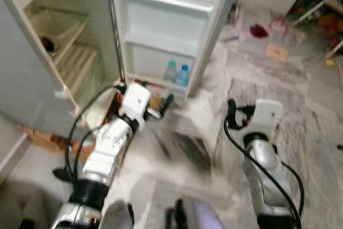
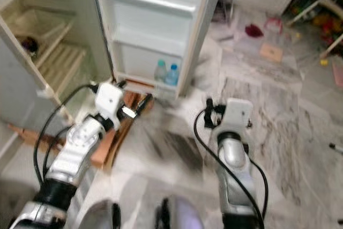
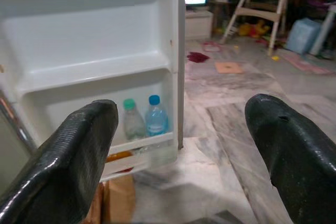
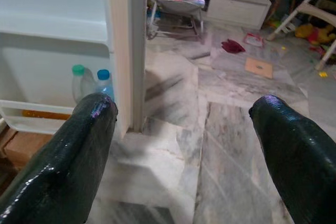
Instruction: Restocking fridge
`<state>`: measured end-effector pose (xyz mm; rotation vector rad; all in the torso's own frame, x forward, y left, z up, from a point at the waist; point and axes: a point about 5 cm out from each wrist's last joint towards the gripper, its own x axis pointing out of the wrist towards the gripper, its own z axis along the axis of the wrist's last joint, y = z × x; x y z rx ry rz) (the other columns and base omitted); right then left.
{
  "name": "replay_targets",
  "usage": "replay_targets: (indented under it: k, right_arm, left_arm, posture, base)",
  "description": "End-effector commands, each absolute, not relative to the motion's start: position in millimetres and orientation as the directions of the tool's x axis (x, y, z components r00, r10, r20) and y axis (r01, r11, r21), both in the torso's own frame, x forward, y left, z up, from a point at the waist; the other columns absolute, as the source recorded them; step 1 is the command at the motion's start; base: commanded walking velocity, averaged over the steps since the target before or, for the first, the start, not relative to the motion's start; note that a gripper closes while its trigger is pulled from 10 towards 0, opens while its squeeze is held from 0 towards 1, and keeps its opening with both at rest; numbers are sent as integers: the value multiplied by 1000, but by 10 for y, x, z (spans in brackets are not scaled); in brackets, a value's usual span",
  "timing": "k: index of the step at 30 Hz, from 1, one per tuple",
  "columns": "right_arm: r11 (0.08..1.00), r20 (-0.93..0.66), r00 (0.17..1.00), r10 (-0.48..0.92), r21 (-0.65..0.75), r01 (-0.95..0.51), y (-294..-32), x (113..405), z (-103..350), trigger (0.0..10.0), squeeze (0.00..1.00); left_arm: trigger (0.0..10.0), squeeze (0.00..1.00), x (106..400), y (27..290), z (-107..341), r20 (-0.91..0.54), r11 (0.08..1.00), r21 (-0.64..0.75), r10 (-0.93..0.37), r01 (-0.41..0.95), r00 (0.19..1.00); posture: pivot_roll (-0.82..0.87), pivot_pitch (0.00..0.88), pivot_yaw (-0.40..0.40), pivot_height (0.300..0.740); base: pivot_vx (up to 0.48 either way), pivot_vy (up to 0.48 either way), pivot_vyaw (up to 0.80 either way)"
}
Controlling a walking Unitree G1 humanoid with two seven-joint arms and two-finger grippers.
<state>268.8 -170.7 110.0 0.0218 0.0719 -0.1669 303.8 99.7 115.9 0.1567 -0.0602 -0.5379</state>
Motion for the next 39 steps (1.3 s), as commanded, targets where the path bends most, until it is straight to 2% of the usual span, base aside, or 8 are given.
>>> replay_targets:
  k: [1,16,27,28,33,37,39]
  right_arm:
    - [981,-85,977,-194,0,195,-1795,2657,1064,10000,0]
    - [984,-81,981,-175,22,178,-1729,2690,1044,10000,0]
    - [985,-71,984,-166,26,168,-1700,2723,1040,10000,0]
    - [986,-66,985,-162,33,164,-1694,2751,1047,10000,0]
    - [988,-42,988,-146,39,148,-1653,2809,1100,10000,0]
    - [989,-16,990,-143,37,144,-1651,2840,1152,10000,0]
    - [989,-14,990,-142,38,143,-1649,2838,1154,10000,0]
  left_arm:
    - [10000,0,3022,906,1145,6,825,215,-536,522,844]
    - [10000,0,2944,1107,1066,-24,848,265,-469,458,883]
    - [10000,0,2939,1182,1039,-33,862,273,-435,426,900]
    - [10000,0,2955,1243,1047,-34,881,297,-376,369,926]
    - [10000,0,2924,1349,1097,-16,899,305,-325,314,946]
    - [10000,0,2826,1508,1195,-3,917,338,-225,213,974]
    - [10000,0,2789,1544,1202,1,931,309,-203,193,979]
  posture:
    - [-7,123,-88,740]
    - [21,116,-84,740]
    - [33,109,-80,740]
    - [51,100,-72,740]
    - [66,105,-60,740]
    - [117,126,-50,740]
    - [114,127,-58,740]
  base:
    - [0,-439,0]
    - [306,-365,0]
    - [422,-110,0]
    - [349,-251,0]
    - [0,0,0]
    - [0,0,0]
    - [0,0,0]
